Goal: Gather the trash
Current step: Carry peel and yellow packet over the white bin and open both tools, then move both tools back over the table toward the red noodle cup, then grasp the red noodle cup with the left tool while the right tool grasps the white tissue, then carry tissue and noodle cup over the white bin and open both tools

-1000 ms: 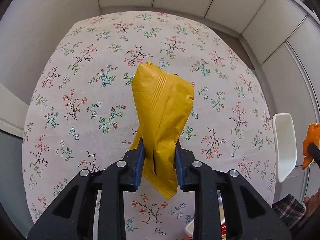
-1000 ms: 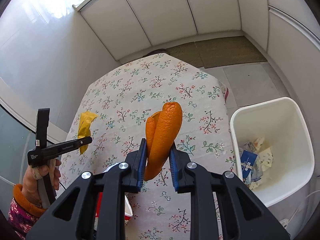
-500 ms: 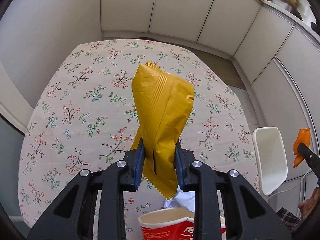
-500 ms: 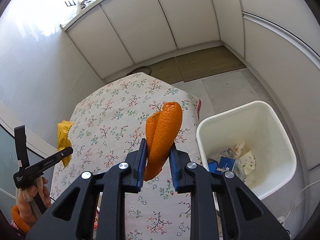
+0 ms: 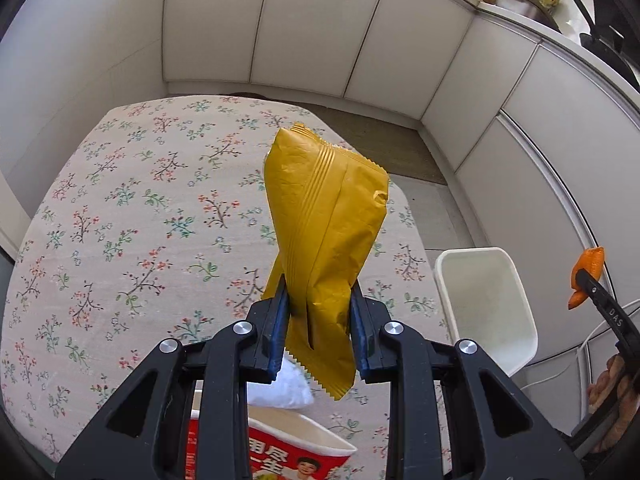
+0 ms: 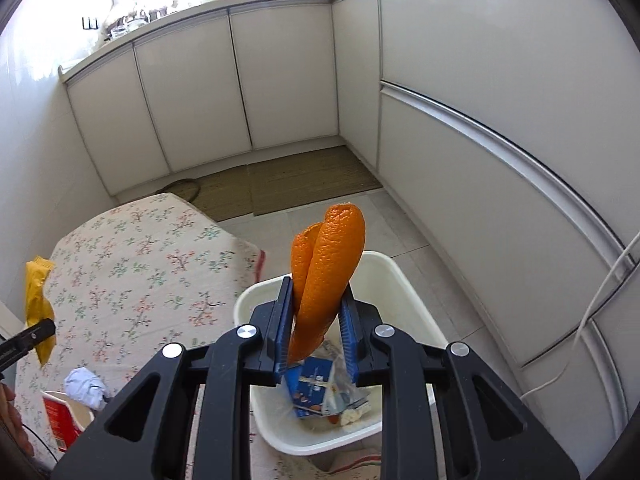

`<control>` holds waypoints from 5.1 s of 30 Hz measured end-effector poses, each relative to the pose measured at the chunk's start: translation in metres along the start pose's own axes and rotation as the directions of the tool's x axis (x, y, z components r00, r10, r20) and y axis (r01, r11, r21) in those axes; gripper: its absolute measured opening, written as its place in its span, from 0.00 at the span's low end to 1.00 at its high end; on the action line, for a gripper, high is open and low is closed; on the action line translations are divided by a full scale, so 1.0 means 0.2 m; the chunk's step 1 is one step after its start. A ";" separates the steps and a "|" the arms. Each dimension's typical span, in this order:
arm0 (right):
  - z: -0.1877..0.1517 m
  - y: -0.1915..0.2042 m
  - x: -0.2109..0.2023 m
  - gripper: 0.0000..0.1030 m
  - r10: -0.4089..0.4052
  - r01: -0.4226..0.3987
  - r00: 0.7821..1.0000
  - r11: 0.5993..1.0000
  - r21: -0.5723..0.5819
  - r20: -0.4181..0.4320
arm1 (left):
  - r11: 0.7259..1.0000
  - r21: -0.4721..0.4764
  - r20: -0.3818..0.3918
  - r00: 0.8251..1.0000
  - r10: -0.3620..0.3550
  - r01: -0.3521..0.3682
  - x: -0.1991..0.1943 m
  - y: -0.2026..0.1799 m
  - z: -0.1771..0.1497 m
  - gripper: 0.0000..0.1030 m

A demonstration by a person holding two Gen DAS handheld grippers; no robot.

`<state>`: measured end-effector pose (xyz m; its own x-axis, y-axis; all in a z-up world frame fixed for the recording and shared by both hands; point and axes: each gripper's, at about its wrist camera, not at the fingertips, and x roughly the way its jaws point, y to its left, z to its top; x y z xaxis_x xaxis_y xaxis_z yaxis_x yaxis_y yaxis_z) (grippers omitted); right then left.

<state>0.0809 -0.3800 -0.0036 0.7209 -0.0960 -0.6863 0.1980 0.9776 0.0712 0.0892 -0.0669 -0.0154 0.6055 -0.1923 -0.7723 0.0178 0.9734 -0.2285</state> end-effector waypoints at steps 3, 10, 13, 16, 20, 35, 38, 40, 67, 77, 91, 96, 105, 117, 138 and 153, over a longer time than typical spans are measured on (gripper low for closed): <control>-0.02 -0.06 0.03 0.25 -0.014 0.013 1.000 1.000 -0.015 -0.004 | 0.999 0.022 0.016 0.999 -0.038 0.037 -0.01 -0.12 0.00 0.25; -0.02 -0.17 0.01 0.69 -0.089 0.089 0.996 0.996 0.000 0.025 | 0.988 0.070 0.015 0.990 -0.138 0.137 0.05 -0.41 0.03 0.25; -0.01 -0.26 -0.02 0.84 -0.161 0.158 0.986 0.985 0.064 0.050 | 0.979 0.103 0.002 0.984 -0.177 0.176 0.10 -0.55 0.03 0.25; 0.01 -0.36 -0.06 0.88 -0.237 0.226 0.969 0.966 0.129 0.074 | 0.970 0.129 -0.005 0.978 -0.208 0.207 0.13 -0.66 0.03 0.25; 0.02 -0.46 -0.08 0.88 -0.288 0.271 0.955 0.944 0.186 0.068 | 0.958 0.129 -0.027 0.966 -0.256 0.257 0.19 -0.77 0.03 0.25; 0.01 -0.61 -0.11 0.89 -0.343 0.321 0.938 0.912 0.254 0.047 | 0.932 0.139 -0.104 0.941 -0.323 0.335 0.37 -1.06 0.08 0.26; 0.02 -0.61 -0.10 0.89 -0.346 0.325 0.938 0.910 0.259 0.038 | 0.927 0.107 -0.147 0.927 -0.344 0.361 0.41 -1.08 0.07 0.29; 0.01 -0.62 -0.09 0.89 -0.346 0.327 0.938 0.909 0.260 0.029 | 0.928 0.100 -0.169 0.925 -0.340 0.359 0.44 -1.09 0.06 0.27; 0.01 -0.15 -0.06 0.93 -0.102 0.101 0.994 0.994 0.042 0.031 | 0.988 0.136 0.053 0.996 0.072 -0.078 -0.07 -0.58 -0.03 0.87; -0.02 0.19 -0.06 0.93 0.063 -0.064 0.998 0.994 -0.083 -0.014 | 0.984 0.006 0.012 0.984 0.177 -0.177 -0.23 -0.14 -0.09 0.89; -0.11 0.58 0.05 0.93 0.257 -0.290 0.944 0.946 -0.145 -0.207 | 0.988 -0.154 -0.313 0.949 -0.029 -0.021 -0.05 0.54 -0.31 0.91; -0.16 0.69 0.11 0.93 0.317 -0.367 0.902 0.920 -0.138 -0.293 | 0.966 -0.243 -0.353 0.919 -0.175 0.090 0.06 0.61 -0.37 0.90; -0.23 0.83 0.22 0.94 0.388 -0.464 0.826 0.880 -0.102 -0.409 | 0.942 -0.261 -0.392 0.868 -0.304 0.212 0.16 0.57 -0.43 0.56; -0.30 1.03 0.30 0.94 0.429 -0.555 0.752 0.822 -0.130 -0.501 | 0.960 -0.169 -0.400 0.874 -0.275 0.225 -0.04 0.50 -0.40 0.35; -0.53 1.48 0.37 0.93 0.355 -0.630 0.679 0.731 -0.262 -0.642 | 0.964 -0.181 -0.111 0.978 0.176 -0.194 -0.40 0.88 -0.18 0.35; -0.50 1.46 0.35 0.59 0.366 -0.618 0.682 0.752 -0.230 -0.633 | 0.952 -0.238 -0.091 0.980 0.175 -0.192 -0.41 0.91 -0.19 0.35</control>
<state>0.1217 -0.0817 -0.1034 0.1435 0.4113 -0.9001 -0.4492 0.8375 0.3111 0.0129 0.1212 -0.0161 0.5241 -0.0297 -0.8511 -0.2891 0.9339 -0.2106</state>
